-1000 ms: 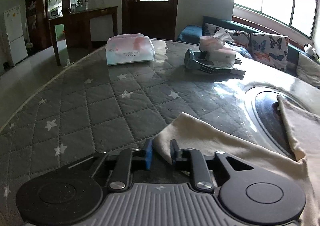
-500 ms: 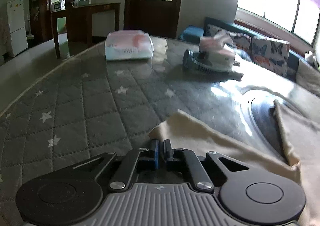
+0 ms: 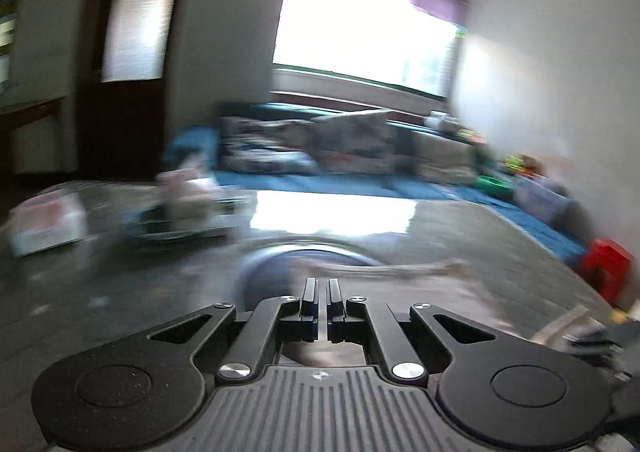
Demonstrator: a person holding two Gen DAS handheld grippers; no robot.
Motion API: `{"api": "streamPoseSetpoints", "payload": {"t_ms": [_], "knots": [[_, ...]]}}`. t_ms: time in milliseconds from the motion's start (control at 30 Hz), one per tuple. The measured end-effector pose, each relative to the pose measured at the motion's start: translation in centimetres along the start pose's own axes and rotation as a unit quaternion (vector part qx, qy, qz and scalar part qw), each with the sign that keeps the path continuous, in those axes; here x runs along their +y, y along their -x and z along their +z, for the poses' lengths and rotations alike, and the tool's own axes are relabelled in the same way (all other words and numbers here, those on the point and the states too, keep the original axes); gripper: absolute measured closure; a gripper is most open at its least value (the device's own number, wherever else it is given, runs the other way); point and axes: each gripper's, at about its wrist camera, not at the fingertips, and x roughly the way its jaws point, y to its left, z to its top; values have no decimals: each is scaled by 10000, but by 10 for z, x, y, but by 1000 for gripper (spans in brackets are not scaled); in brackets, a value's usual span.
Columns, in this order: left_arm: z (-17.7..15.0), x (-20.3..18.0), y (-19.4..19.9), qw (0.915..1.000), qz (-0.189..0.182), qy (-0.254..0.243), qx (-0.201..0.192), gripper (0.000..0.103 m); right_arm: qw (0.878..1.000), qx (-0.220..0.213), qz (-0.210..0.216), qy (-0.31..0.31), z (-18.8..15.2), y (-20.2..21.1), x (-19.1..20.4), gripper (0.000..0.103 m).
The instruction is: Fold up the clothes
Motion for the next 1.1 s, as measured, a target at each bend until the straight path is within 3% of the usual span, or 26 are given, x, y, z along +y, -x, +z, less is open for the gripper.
{"api": "streamPoseSetpoints", "payload": {"t_ms": [100,200,400,600,700,833,933,967,1000,1100], "knots": [[-6,-29,-8,9981,-520,-336,53,99,9998,-75,-38,-206,1,4,-8,62],[-19,-47,-15,9951,-670,-679,263,97,9992,-93,-118,-378,2,7,-15,62],[-50,-37,-15,9920,184,-1169,446,92,9993,-44,-104,-343,3,5,-15,62],[-67,-3,-22,9828,1083,-1360,630,76,9996,33,19,-283,8,-11,-8,62],[-71,8,-30,9783,1234,-1498,730,69,9997,40,99,-242,11,-15,-3,62],[-78,14,-45,9693,1531,-1703,898,69,9997,40,171,-167,15,-16,4,62],[-82,21,-54,9656,1648,-1691,1094,73,9997,31,180,-167,16,-16,6,62],[-81,24,-55,9664,1629,-1653,1101,88,9997,30,177,-168,16,-16,6,62],[-80,26,-56,9673,1611,-1616,1109,96,9997,33,176,-175,16,-15,6,62],[-73,30,-52,9740,1503,-1362,1010,100,9996,47,166,-203,16,-16,5,62]]}}
